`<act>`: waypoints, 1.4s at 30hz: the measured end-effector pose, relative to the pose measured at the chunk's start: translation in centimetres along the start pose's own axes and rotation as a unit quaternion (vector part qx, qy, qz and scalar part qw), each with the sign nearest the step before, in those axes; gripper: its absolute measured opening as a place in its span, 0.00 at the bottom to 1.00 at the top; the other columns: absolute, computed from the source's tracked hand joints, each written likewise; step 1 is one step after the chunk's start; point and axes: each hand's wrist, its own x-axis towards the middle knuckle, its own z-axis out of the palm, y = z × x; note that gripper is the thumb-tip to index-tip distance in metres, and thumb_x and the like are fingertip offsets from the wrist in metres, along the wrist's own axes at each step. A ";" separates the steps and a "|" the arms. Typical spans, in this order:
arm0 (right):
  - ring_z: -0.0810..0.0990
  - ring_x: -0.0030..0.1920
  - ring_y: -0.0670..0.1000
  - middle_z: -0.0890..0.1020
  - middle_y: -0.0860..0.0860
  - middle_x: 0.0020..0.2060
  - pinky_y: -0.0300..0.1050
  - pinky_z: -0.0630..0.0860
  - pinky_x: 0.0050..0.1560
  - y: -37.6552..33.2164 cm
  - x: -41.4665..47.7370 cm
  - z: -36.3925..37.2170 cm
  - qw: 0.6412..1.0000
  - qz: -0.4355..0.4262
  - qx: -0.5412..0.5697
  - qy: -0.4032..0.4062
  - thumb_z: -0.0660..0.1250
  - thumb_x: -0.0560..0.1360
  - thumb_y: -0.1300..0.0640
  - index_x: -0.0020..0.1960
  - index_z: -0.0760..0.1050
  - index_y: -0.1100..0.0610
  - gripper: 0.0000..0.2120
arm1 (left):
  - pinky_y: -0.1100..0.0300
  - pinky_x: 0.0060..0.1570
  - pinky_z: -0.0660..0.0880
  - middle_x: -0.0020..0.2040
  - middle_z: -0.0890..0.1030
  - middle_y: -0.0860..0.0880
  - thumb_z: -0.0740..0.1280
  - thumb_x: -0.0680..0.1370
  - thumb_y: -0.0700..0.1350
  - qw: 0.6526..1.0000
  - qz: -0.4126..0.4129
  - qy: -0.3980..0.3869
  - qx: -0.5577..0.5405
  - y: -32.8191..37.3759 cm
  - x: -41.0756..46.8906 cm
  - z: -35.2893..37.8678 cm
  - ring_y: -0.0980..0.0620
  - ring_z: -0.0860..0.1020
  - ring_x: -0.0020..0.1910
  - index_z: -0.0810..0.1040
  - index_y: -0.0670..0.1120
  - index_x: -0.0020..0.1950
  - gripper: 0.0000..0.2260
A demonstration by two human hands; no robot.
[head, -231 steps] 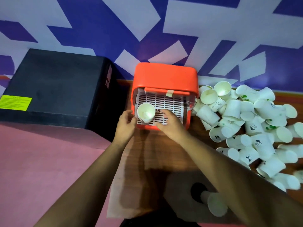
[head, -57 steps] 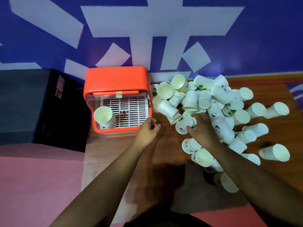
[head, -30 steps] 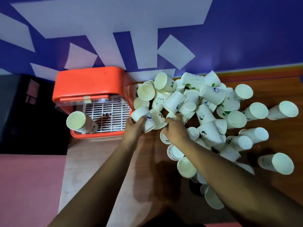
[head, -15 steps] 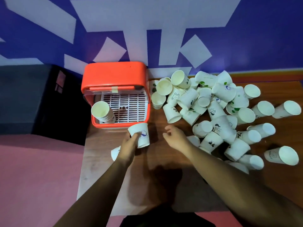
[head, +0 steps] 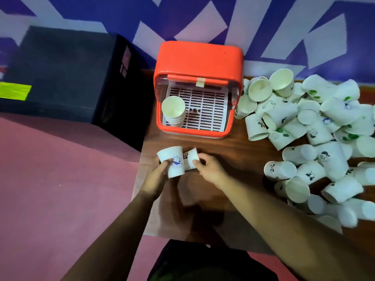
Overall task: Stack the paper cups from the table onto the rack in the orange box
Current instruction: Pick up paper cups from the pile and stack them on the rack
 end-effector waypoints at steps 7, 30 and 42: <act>0.81 0.53 0.55 0.82 0.54 0.51 0.47 0.76 0.58 -3.1 -1.6 -2.3 0.994 -0.034 0.040 0.093 0.69 0.77 0.55 0.60 0.80 0.60 0.14 | 0.48 0.53 0.79 0.65 0.79 0.37 0.68 0.75 0.45 0.997 0.008 -0.036 -0.066 1.6 0.1 -1.5 0.43 0.80 0.60 0.70 0.41 0.72 0.25; 0.71 0.67 0.52 0.71 0.54 0.66 0.42 0.71 0.66 -14.5 2.9 -0.1 0.883 -0.362 -0.096 0.281 0.76 0.68 0.61 0.69 0.69 0.61 0.31 | 0.61 0.42 0.78 0.60 0.82 0.44 0.75 0.74 0.45 0.985 0.166 0.045 0.006 10.5 2.5 -5.8 0.47 0.82 0.56 0.73 0.46 0.66 0.22; 0.74 0.65 0.47 0.76 0.49 0.64 0.48 0.72 0.67 -14.5 3.5 -2.8 0.948 -0.271 -0.050 0.157 0.72 0.75 0.52 0.68 0.73 0.56 0.24 | 0.54 0.59 0.78 0.64 0.81 0.47 0.75 0.74 0.41 0.979 0.205 -0.017 0.012 13.8 4.1 -3.7 0.47 0.78 0.65 0.72 0.45 0.68 0.24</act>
